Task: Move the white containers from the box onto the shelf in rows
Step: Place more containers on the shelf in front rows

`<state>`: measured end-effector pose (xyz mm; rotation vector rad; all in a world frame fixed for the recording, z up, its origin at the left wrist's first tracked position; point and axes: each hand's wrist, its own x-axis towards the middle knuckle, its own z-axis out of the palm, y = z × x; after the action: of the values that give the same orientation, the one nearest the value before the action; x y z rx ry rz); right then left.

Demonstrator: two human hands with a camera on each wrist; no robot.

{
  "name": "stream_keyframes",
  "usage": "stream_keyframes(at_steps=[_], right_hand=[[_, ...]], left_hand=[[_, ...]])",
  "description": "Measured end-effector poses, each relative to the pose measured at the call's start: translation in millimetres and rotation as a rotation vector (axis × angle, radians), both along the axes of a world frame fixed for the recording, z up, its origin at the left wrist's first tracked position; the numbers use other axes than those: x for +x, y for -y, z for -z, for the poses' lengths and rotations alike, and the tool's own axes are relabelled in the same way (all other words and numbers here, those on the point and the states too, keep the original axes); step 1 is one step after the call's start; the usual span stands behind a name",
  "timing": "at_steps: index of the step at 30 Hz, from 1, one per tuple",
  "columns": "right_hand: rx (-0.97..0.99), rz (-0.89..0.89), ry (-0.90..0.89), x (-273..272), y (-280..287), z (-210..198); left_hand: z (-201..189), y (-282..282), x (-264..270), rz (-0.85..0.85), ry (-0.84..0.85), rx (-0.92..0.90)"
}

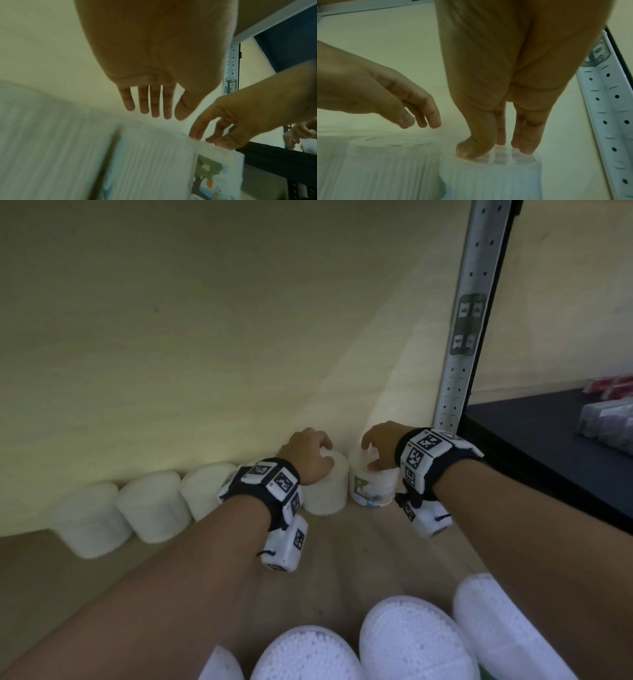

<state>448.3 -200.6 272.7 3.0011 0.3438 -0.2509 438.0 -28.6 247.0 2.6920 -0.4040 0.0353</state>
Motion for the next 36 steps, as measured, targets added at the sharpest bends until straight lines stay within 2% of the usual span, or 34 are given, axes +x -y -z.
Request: stream_keyframes(at_steps=[5,18,21,24,28,32,36], right_hand=[[0.014,-0.002,0.009,1.0,2.2,2.6],[0.05,-0.004,0.022,2.1,5.6,6.6],[0.048,0.0,0.021,1.3,5.4,5.8],[0.054,0.003,0.009,0.4,4.4,2.7],[0.064,0.005,0.007,-0.4,2.7,0.4],[0.071,0.005,0.009,-2.1,3.2,1.0],[0.076,0.0,0.021,-2.4,4.9,3.1]], left_hand=[[-5.0,-7.8,0.2,0.053,-0.076,0.105],[5.2,7.3,-5.5,-0.119,0.055,0.237],[1.1,5.8,-4.0,-0.102,-0.008,0.211],[-4.2,2.4,-3.1,-0.016,-0.089,0.122],[-6.0,-1.0,-6.0,0.05,-0.167,0.122],[-2.6,-3.5,-5.9,0.067,-0.122,0.18],[-0.2,-0.9,-6.3,-0.006,-0.041,0.233]])
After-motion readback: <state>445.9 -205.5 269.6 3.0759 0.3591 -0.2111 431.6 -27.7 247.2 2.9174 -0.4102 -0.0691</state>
